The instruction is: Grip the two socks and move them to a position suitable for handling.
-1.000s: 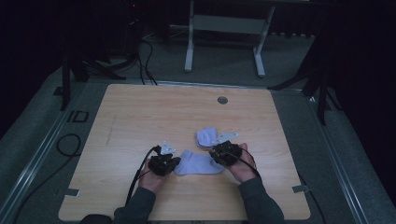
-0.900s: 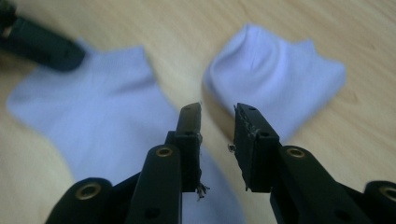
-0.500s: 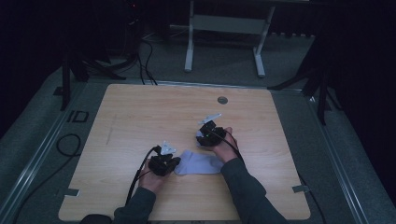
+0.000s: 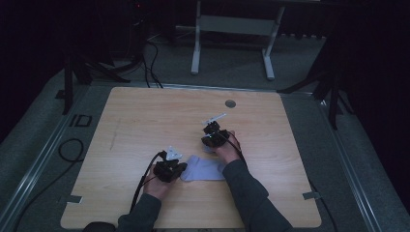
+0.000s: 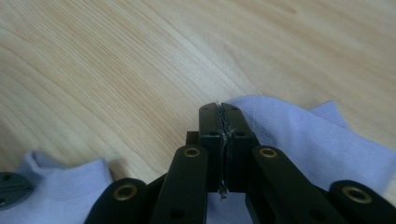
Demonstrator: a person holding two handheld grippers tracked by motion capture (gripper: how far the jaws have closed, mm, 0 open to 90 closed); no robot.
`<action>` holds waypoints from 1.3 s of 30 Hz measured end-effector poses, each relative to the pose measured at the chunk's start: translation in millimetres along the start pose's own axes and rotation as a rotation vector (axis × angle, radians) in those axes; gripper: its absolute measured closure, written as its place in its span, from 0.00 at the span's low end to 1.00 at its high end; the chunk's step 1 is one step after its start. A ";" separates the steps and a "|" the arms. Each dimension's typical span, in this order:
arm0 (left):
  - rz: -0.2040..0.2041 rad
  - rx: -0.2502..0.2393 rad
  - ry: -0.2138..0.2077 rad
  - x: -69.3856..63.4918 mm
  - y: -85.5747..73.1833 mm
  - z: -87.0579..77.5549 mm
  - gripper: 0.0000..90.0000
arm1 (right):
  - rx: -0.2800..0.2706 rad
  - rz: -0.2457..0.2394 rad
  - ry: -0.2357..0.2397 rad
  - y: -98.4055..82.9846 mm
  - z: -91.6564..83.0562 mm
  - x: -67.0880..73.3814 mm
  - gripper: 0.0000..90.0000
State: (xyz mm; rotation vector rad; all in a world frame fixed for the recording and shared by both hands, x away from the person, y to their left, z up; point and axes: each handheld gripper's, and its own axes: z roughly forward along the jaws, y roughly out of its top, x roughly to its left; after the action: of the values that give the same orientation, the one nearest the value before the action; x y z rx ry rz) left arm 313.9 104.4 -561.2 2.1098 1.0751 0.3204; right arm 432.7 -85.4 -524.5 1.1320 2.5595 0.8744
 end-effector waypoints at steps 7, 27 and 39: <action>-0.007 -0.001 -0.004 0.1 0.0 0.1 0.99 | -0.050 0.002 -0.020 -3.1 -21.7 -0.9 0.98; -0.015 -0.004 -0.009 0.7 -0.1 0.5 0.99 | -0.140 0.186 -0.040 -44.5 -66.0 -62.8 0.98; -0.004 -0.005 -0.001 -0.4 -0.1 0.6 0.98 | -0.084 0.242 -0.112 -64.3 -64.6 -88.8 0.98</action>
State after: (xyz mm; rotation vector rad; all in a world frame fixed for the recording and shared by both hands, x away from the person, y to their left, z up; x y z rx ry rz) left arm 313.8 103.8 -561.6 2.1027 1.0773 0.3197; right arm 428.1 -212.2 -515.1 1.4425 2.3067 0.9321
